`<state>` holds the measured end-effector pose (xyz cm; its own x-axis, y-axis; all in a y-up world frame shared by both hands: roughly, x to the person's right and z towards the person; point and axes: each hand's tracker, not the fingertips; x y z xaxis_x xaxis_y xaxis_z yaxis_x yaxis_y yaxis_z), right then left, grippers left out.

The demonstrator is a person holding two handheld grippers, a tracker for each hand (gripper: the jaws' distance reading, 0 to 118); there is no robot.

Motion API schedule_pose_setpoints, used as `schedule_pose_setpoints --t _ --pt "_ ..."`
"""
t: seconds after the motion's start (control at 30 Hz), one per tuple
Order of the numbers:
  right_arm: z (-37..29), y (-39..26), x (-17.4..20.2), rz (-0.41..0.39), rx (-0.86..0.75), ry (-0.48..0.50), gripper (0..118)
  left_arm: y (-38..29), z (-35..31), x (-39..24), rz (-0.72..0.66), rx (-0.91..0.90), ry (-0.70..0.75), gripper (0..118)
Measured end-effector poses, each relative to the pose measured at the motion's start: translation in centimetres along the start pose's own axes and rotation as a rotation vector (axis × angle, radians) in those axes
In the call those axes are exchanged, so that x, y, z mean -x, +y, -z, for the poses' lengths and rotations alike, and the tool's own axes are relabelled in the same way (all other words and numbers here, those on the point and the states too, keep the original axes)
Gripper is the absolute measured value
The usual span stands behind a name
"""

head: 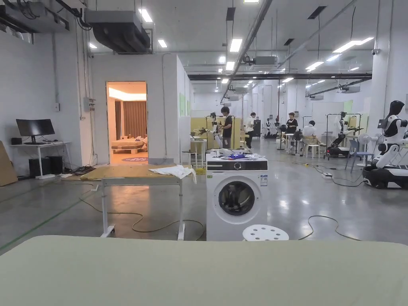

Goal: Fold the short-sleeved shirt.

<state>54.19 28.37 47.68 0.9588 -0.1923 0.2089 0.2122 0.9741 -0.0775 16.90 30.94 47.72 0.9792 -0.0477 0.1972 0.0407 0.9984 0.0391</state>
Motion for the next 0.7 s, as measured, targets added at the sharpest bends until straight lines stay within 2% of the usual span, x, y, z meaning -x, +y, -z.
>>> schedule_pose_setpoints --t 0.03,0.17,0.33,0.5,0.7 --pt "0.1 0.2 0.2 0.018 0.007 -0.037 118 0.0 0.1 0.0 -0.006 0.005 0.001 118" --pt "0.4 1.0 0.5 0.036 0.106 -0.027 118 0.0 0.3 0.2 -0.023 0.020 0.006 118" --pt "0.1 1.1 1.4 0.075 0.155 -0.007 118 -0.5 0.6 1.3 -0.055 0.035 -0.008 118" --pt "0.0 1.1 2.4 0.054 0.194 0.018 118 0.1 0.5 1.3 -0.099 0.028 -0.032 118" --pt "0.6 0.5 2.5 0.086 0.205 0.021 118 0.3 0.5 0.7 -0.083 0.037 -0.026 118"
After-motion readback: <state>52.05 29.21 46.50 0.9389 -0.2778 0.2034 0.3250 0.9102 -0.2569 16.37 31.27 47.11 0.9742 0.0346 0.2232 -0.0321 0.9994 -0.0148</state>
